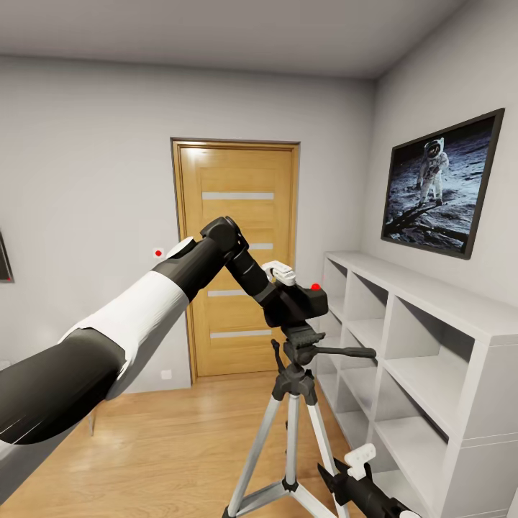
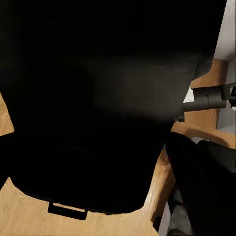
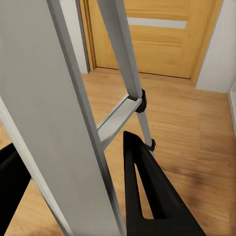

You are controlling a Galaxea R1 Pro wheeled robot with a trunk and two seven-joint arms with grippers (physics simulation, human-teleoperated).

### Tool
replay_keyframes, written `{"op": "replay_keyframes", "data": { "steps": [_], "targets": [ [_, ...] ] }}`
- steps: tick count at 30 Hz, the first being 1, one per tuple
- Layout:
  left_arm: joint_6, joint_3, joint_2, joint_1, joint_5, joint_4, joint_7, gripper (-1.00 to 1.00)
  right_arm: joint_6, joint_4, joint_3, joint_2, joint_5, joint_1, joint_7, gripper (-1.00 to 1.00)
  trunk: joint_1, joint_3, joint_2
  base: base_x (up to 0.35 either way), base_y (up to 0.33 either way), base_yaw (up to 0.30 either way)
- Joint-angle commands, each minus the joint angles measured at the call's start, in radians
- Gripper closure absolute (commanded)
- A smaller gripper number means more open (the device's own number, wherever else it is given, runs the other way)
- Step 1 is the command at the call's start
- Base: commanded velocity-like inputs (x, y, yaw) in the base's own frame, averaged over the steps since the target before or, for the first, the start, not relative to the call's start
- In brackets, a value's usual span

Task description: Attach the digital camera to the camera tripod in the bedroom.

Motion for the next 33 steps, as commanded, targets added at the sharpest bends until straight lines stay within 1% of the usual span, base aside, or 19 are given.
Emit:
{"op": "replay_keyframes", "data": {
  "steps": [1, 23, 33],
  "targets": [
    [0.010, 0.000, 0.000, 0.000, -0.010, -0.001, -0.009, -1.00, -0.005, 0.009, 0.013, -0.001, 0.011, 0.000, 0.002, 1.00, 0.000, -0.001, 0.000, 0.000, 0.000, 0.000],
    [0.010, 0.000, 0.000, 0.000, -0.010, -0.001, -0.010, -1.00, -0.006, 0.009, 0.013, -0.001, 0.011, 0.000, 0.002, 1.00, 0.000, -0.001, 0.000, 0.000, 0.000, 0.000],
    [0.010, 0.003, 0.000, 0.000, -0.009, -0.009, -0.025, -1.00, -0.006, 0.009, 0.015, -0.001, 0.011, 0.000, 0.002, 1.00, 0.000, -0.001, 0.000, 0.000, 0.000, 0.000]
  ]
}}
